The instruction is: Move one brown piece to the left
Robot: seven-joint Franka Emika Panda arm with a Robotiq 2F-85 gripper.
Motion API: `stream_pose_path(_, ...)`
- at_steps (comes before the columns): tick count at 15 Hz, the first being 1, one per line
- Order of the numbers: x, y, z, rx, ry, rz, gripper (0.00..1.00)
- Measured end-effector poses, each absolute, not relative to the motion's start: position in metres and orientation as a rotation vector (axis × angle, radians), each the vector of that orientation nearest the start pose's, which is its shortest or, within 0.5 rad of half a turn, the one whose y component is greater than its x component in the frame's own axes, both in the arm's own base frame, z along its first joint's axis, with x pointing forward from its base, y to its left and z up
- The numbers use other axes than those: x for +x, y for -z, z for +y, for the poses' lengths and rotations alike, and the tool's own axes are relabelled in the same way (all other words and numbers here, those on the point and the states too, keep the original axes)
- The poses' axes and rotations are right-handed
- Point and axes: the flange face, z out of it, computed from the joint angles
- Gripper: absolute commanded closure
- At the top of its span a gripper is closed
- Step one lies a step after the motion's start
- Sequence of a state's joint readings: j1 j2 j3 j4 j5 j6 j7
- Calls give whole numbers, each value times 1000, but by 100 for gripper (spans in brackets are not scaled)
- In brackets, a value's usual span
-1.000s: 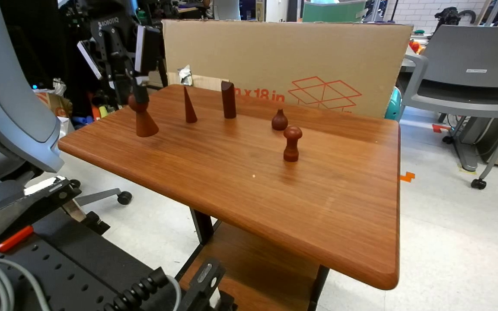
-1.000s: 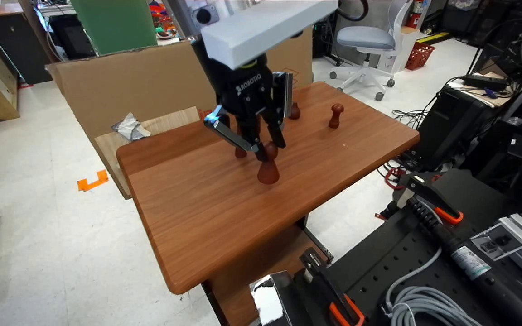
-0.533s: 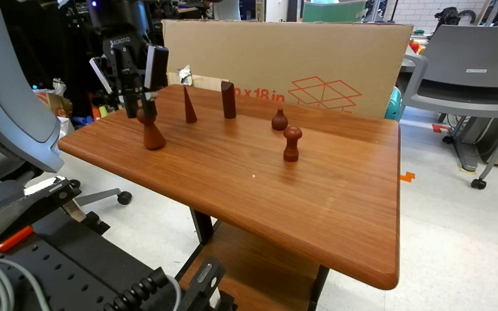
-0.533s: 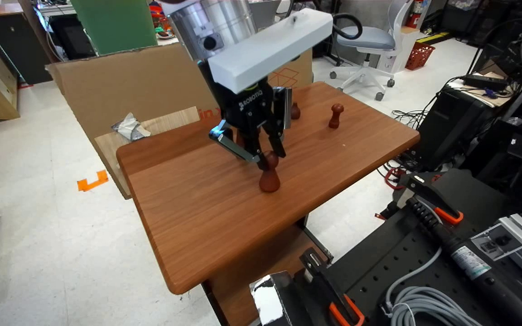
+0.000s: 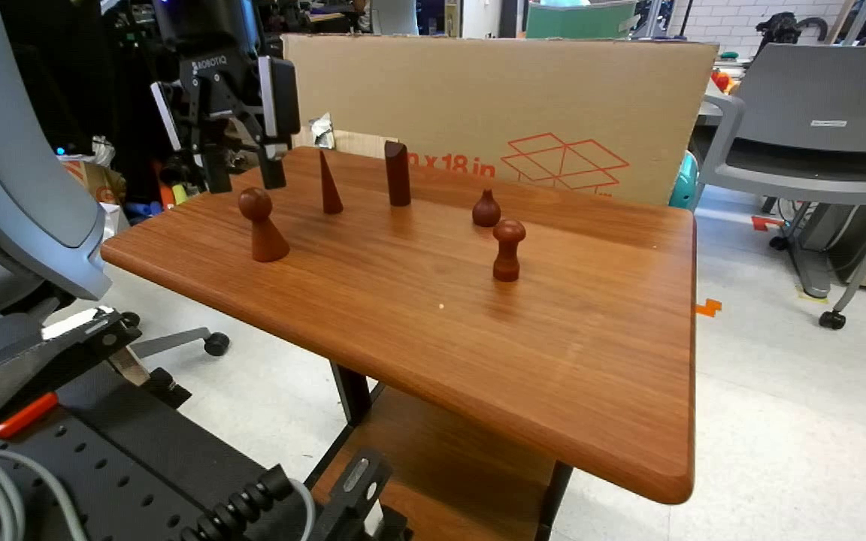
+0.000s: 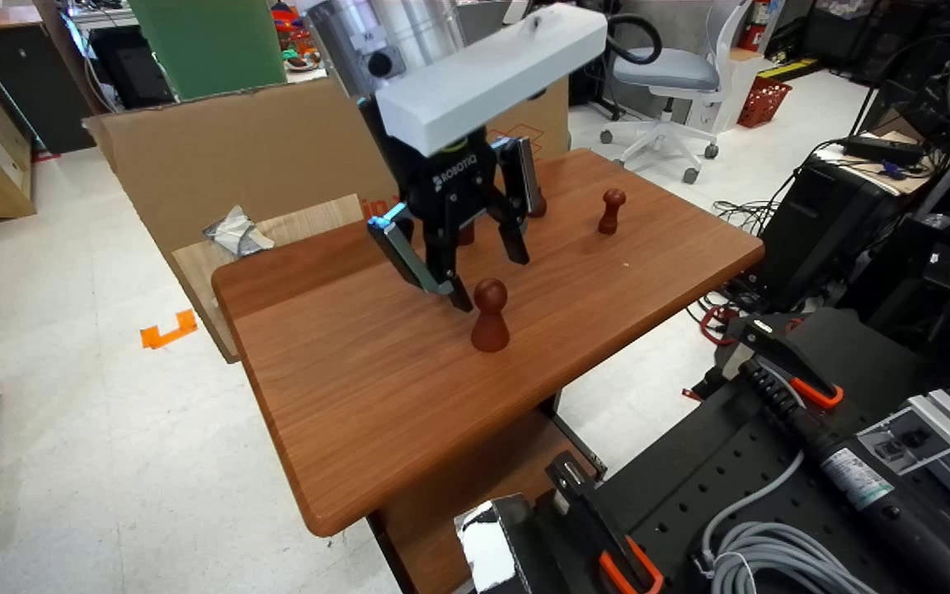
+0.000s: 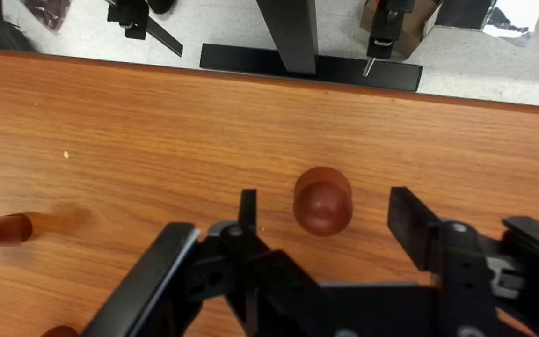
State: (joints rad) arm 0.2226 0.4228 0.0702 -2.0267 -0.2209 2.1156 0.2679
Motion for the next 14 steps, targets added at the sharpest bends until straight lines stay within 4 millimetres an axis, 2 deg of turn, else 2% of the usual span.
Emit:
stream_pose_path(2, 540, -240, 150, -3306, -416, -240, 0)
stream_pose_path(5, 533, -302, 140, -3249, -282, -130, 0)
stream_pose_path(7, 524, -347, 126, -3196, -207, -27, 0)
stream_pose_path(9, 509, -383, 106, -3165, -247, 57, 0)
stream_pose_path(11, 500, -402, 90, -3159, -261, 95, 0)
stream_pose_path(14, 496, -399, 88, -3159, -276, 100, 0)
